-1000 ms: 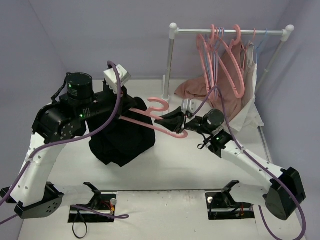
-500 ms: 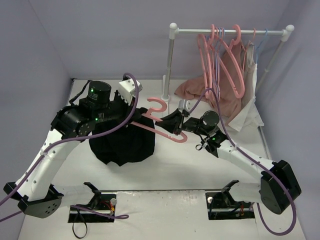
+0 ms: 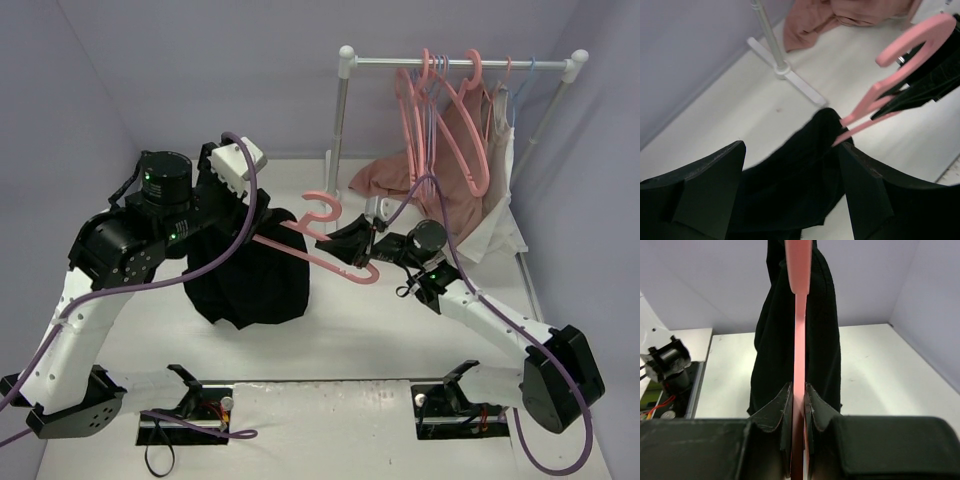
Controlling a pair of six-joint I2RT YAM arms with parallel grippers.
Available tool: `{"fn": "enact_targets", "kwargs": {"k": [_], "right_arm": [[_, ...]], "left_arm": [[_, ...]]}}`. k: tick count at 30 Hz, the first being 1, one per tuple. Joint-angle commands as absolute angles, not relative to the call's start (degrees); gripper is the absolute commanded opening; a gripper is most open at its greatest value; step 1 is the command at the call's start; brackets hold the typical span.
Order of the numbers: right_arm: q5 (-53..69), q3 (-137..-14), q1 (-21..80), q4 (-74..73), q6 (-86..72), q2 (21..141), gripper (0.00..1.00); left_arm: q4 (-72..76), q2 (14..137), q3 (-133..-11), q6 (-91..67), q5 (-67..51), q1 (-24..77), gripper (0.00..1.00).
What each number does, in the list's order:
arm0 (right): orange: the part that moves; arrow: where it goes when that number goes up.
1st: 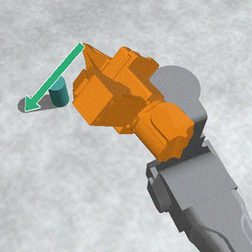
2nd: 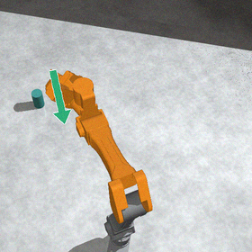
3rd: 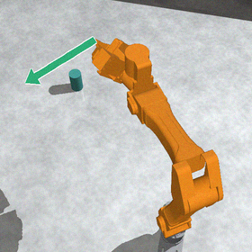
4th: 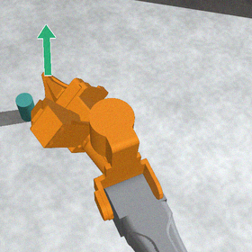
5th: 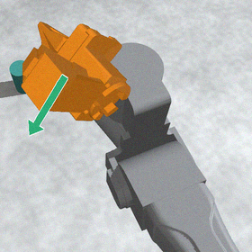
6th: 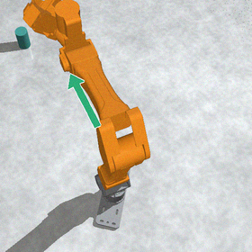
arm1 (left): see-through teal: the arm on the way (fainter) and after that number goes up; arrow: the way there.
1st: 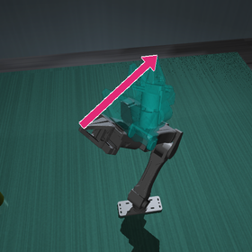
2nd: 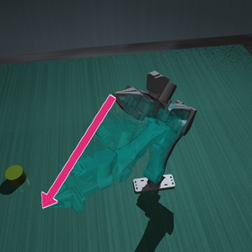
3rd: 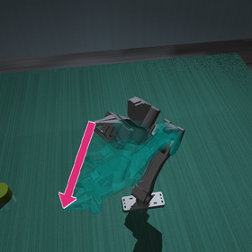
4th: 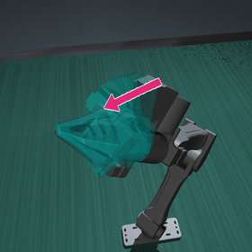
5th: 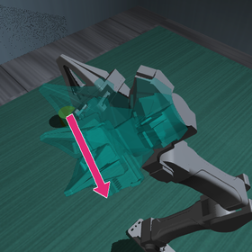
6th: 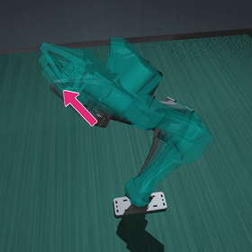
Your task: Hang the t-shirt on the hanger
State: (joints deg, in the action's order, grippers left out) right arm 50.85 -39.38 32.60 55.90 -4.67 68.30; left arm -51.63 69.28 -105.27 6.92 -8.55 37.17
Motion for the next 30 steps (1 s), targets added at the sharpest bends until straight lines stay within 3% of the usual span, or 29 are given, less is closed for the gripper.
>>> {"fn": "enact_targets", "kwargs": {"k": [1, 18, 30], "right_arm": [[55.2, -40.8, 32.5, 64.2, -5.4, 69.5, 0.00], [58.9, -41.4, 32.9, 62.7, -4.8, 71.7, 0.00], [60.3, -42.0, 33.3, 61.7, -4.8, 70.6, 0.00]], "left_arm": [[-52.1, 69.4, -108.7, 17.5, -3.6, 36.8, 0.71], [-60.4, 66.5, -100.1, 37.3, -12.0, 35.3, 0.71], [-65.4, 71.4, -98.7, 41.0, -11.5, 34.5, 0.66]]}}
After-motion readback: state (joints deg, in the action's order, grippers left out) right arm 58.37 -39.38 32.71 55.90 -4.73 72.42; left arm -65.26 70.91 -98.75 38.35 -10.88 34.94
